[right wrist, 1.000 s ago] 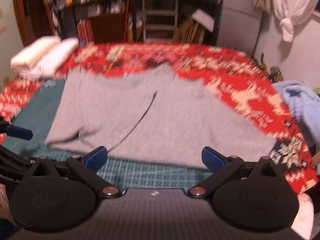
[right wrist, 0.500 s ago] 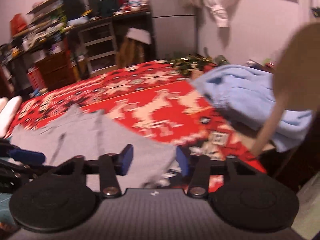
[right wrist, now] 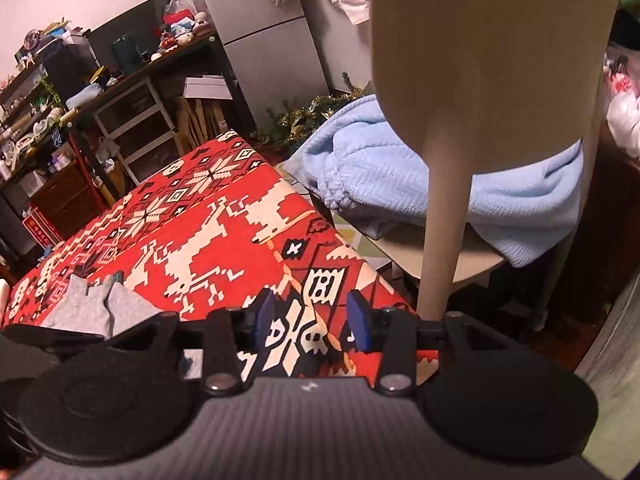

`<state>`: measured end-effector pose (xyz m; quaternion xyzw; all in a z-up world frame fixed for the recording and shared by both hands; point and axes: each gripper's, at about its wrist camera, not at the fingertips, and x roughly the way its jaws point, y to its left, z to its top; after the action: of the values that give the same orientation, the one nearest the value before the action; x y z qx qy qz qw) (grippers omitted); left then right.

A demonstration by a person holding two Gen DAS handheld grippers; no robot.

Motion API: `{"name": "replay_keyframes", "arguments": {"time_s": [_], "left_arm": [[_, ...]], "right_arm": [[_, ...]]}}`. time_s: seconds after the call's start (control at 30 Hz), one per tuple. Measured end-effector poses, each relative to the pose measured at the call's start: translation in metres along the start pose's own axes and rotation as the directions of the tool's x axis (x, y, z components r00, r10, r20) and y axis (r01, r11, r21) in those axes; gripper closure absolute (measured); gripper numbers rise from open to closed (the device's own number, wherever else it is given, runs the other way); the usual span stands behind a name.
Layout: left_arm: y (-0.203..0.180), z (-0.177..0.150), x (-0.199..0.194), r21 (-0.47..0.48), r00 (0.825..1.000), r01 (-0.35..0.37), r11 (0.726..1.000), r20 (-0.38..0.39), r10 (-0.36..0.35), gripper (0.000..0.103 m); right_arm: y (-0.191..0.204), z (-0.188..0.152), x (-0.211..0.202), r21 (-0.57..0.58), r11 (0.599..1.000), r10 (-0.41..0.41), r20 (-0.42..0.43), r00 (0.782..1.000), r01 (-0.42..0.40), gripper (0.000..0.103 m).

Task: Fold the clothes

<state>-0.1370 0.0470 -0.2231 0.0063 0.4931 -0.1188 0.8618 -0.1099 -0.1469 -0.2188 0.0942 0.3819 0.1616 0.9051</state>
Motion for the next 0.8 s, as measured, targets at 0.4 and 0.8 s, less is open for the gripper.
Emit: {"name": "replay_keyframes", "arguments": {"time_s": [0.4,0.8], "left_arm": [[-0.002,0.001,0.006,0.1,0.998,-0.068,0.993,0.017,0.067,0.099],[0.067,-0.02,-0.11,-0.219,0.979,-0.07,0.973,0.174,0.11,0.1]], "right_arm": [[0.008,-0.007,0.011,0.042,0.999,0.026,-0.013,1.0,-0.025,0.058],[0.063,-0.004,-0.011,-0.059,0.995,0.085,-0.006,0.996,-0.086,0.058]]}}
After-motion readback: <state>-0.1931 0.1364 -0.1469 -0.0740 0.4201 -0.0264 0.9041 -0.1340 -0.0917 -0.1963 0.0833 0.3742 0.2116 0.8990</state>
